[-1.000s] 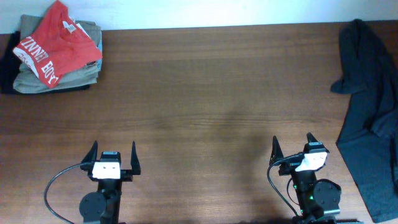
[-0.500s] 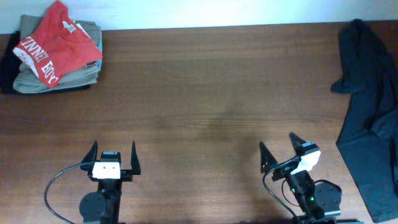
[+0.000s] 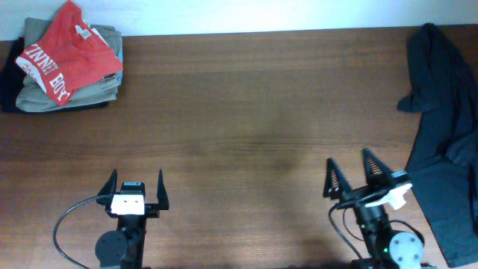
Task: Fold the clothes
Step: 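Move the right gripper toward the dark green shirt at the right edge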
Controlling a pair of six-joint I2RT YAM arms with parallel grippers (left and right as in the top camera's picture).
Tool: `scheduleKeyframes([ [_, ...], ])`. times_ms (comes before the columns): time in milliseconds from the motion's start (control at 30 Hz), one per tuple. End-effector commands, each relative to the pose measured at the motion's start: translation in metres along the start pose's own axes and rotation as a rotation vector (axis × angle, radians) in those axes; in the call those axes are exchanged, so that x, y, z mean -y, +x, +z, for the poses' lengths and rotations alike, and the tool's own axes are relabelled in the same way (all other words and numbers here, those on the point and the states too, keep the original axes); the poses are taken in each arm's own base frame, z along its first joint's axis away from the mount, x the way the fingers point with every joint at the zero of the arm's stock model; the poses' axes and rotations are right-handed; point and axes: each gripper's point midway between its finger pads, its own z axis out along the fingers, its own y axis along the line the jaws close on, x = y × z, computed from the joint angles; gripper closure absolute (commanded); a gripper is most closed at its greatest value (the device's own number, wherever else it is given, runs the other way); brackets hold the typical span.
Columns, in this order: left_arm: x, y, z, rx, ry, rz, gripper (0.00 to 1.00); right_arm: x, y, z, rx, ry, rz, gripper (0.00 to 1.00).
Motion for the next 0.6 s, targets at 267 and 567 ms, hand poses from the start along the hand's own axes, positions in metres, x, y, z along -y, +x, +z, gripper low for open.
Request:
scheduleKeyframes([
  [267,-0.001,0.003,0.0,-0.005,-0.007,0.015,0.01,0.129,-0.085,0.077,-0.345,0.791,-0.251,0.01],
  [567,-0.001,0.003,0.0,-0.005,-0.007,0.015,0.01,0.275,-0.012,0.046,-1.038,1.103,0.007,0.01],
])
